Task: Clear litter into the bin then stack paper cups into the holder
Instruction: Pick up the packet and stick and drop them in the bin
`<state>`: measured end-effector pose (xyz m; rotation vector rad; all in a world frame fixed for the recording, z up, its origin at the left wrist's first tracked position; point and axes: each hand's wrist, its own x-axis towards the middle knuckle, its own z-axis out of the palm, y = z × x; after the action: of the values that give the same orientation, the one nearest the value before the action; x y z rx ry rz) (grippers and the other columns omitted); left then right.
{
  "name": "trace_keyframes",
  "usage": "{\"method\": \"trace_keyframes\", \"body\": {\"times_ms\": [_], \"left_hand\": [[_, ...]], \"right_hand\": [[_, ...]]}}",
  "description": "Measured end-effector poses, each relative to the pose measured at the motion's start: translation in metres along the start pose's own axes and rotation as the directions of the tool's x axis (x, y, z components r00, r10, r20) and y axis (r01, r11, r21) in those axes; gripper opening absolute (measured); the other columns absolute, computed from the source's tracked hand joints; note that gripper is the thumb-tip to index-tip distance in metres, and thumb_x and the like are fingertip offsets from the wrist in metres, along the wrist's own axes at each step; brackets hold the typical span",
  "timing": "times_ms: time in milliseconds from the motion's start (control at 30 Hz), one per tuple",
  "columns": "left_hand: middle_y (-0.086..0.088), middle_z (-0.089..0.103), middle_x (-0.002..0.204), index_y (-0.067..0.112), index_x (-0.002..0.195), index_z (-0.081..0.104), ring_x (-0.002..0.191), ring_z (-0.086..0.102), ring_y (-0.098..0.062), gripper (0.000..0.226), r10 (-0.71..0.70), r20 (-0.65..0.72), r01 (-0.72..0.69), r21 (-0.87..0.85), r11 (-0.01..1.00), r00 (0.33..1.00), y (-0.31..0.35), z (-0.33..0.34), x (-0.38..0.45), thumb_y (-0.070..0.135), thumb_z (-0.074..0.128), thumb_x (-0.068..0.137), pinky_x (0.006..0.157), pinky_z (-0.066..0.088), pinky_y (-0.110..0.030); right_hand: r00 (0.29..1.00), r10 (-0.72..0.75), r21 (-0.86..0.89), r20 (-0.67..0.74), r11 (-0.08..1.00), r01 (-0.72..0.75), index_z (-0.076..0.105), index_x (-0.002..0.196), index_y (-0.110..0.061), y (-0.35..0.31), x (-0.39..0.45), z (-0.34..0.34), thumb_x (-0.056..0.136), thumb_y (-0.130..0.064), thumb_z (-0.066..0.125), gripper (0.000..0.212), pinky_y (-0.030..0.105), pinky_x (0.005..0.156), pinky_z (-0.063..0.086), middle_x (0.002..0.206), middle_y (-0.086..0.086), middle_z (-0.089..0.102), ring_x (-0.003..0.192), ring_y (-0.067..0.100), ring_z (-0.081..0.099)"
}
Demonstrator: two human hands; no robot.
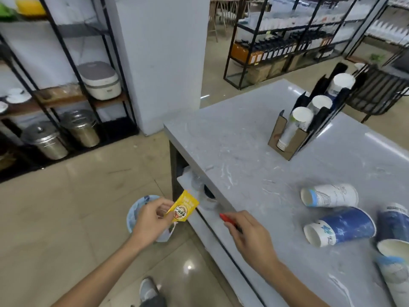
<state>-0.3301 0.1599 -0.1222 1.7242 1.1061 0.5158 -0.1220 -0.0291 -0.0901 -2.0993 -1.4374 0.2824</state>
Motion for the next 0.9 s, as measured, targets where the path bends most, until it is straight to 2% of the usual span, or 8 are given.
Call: {"method": "trace_keyframes", "body": {"times_ms": [100,167,233,433,600,700,767,900], "left_hand": [[0.008,0.077,0.080,0.022,0.088,0.074,0.075,0.070,0.002,0.022,-0.050,-0.022,0.050,-0.002,0.999,0.998,-0.037,-0.030,0.015,0.001,0.075,0.083,0.067,0.050,-0.010],[0.011,0.076,0.076,0.020,0.087,0.075,0.072,0.068,0.005,0.018,-0.107,-0.035,0.107,-0.002,0.994,0.994,-0.063,-0.049,0.023,0.002,0.076,0.082,0.070,0.054,-0.015],[0.009,0.075,0.076,0.018,0.086,0.075,0.067,0.066,0.004,0.017,-0.166,-0.049,0.167,0.008,0.986,0.985,-0.087,-0.064,0.028,0.002,0.076,0.082,0.072,0.056,-0.026],[0.000,0.077,0.080,0.015,0.086,0.076,0.067,0.069,-0.007,0.015,-0.353,-0.083,0.355,0.017,0.935,0.932,-0.156,-0.096,0.039,0.001,0.077,0.079,0.074,0.056,-0.029],[0.003,0.077,0.077,0.019,0.086,0.077,0.069,0.071,-0.010,0.016,-0.496,-0.096,0.495,-0.036,0.868,0.863,-0.208,-0.096,0.054,0.004,0.076,0.079,0.072,0.056,-0.023],[0.005,0.076,0.080,0.020,0.085,0.076,0.075,0.071,-0.009,0.016,-0.560,-0.119,0.557,-0.062,0.828,0.820,-0.237,-0.087,0.065,0.006,0.075,0.080,0.065,0.048,-0.005],[0.005,0.075,0.080,0.021,0.083,0.075,0.076,0.071,-0.009,0.016,-0.594,-0.136,0.588,-0.084,0.804,0.793,-0.254,-0.078,0.075,0.006,0.075,0.080,0.064,0.047,-0.003],[-0.001,0.074,0.082,0.015,0.091,0.075,0.078,0.071,-0.018,0.013,-0.634,-0.156,0.624,-0.112,0.773,0.757,-0.292,-0.058,0.094,0.005,0.075,0.083,0.079,0.056,-0.028]], "right_hand": [[0.999,-0.009,0.024,0.051,1.000,0.008,0.069,0.116,-0.034,-0.021,0.029,0.043,0.098,-0.028,0.067,0.019,0.021,0.069,0.056,0.105,-0.020,0.067,0.091,-0.001,0.066],[0.995,0.014,0.051,0.097,0.999,-0.019,0.066,0.116,-0.038,-0.031,0.047,0.075,0.099,-0.031,0.065,0.019,0.022,0.070,0.056,0.105,-0.022,0.065,0.092,-0.003,0.064],[0.987,0.026,0.081,0.156,0.996,-0.039,0.066,0.115,-0.037,-0.038,0.064,0.105,0.099,-0.030,0.063,0.018,0.025,0.073,0.056,0.106,-0.022,0.066,0.092,-0.002,0.064],[0.951,0.098,0.081,0.293,0.989,-0.127,0.067,0.116,-0.035,-0.051,0.102,0.186,0.092,-0.020,0.064,0.029,0.022,0.078,0.052,0.109,-0.016,0.068,0.094,0.005,0.066],[0.903,0.123,0.095,0.412,0.980,-0.177,0.064,0.115,-0.035,-0.047,0.129,0.249,0.094,-0.022,0.059,0.025,0.028,0.076,0.057,0.107,-0.016,0.069,0.091,0.005,0.065],[0.855,0.143,0.044,0.499,0.981,-0.190,0.065,0.115,-0.028,-0.037,0.148,0.290,0.096,-0.022,0.056,0.021,0.032,0.079,0.056,0.107,-0.008,0.069,0.094,0.011,0.065],[0.829,0.163,0.015,0.534,0.979,-0.202,0.067,0.111,-0.022,-0.028,0.162,0.318,0.095,-0.017,0.058,0.020,0.033,0.078,0.055,0.105,-0.002,0.069,0.093,0.016,0.066],[0.773,0.189,-0.021,0.605,0.975,-0.222,0.070,0.112,-0.017,-0.003,0.183,0.375,0.093,-0.013,0.060,0.022,0.031,0.078,0.054,0.102,0.004,0.071,0.093,0.021,0.066]]}}
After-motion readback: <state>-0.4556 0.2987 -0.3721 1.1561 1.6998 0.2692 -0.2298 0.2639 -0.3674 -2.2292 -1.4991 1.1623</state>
